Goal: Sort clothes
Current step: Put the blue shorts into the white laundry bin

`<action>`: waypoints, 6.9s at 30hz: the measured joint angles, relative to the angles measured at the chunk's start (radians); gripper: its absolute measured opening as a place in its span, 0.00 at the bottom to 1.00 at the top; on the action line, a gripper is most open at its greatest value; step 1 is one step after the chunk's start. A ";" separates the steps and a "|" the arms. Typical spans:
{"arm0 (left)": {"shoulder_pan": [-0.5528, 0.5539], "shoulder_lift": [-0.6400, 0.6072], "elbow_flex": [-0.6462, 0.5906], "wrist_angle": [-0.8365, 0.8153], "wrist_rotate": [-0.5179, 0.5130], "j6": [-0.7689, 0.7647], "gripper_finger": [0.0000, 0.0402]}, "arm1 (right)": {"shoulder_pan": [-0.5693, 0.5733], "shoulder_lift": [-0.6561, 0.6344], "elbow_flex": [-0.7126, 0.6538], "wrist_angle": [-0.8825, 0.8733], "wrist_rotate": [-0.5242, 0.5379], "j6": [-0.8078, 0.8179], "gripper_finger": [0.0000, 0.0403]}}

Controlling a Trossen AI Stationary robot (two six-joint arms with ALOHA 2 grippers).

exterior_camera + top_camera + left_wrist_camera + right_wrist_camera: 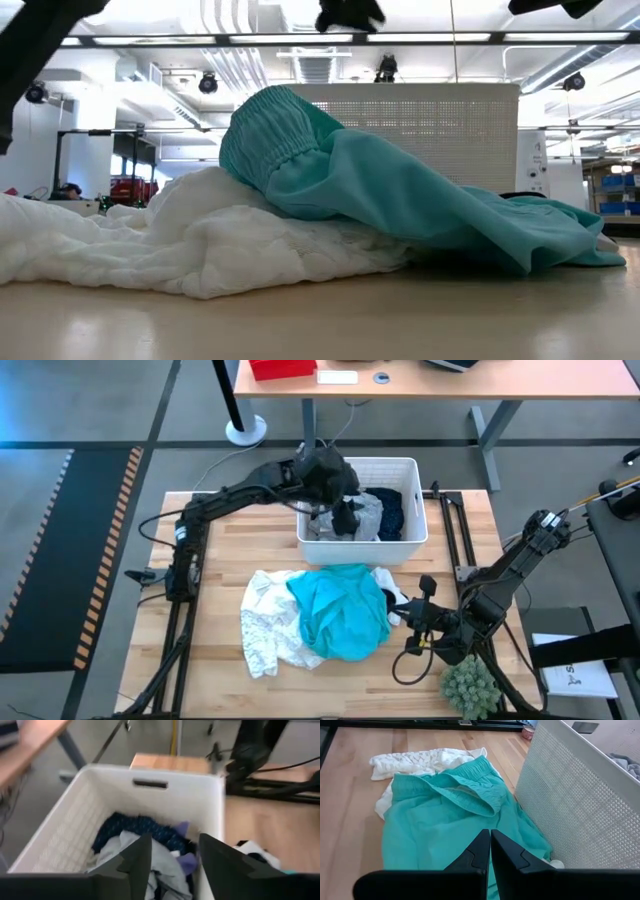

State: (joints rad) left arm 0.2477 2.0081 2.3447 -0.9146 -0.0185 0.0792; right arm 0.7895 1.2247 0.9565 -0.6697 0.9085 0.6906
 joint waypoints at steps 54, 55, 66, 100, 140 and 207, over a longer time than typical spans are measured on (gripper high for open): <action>-0.350 -0.983 -1.857 1.607 -0.077 -0.128 0.00 | -0.026 0.003 -0.140 0.117 0.001 0.071 0.00; -0.351 -0.990 -1.875 1.613 -0.078 -0.136 0.00 | -0.028 0.003 -0.149 0.130 0.000 0.068 0.00; -0.398 -0.994 -1.946 1.703 -0.077 -0.152 0.00 | -0.031 0.004 -0.215 0.254 -0.048 0.031 0.00; -0.410 -0.921 -1.946 1.744 -0.077 -0.167 0.00 | -0.240 0.022 -0.233 0.696 -0.317 -0.490 0.51; -0.420 -0.967 -1.946 1.779 -0.074 -0.097 0.00 | -0.578 0.775 0.429 0.269 -0.691 -0.796 0.09; -0.429 -1.016 -1.946 1.751 -0.076 -0.062 0.00 | -0.933 0.406 1.400 0.640 -0.164 -1.645 0.00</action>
State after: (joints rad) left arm -0.1810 0.9916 0.3988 0.8362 -0.0948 0.0170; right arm -0.1434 1.6310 2.3562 -0.0297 0.7449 -0.9547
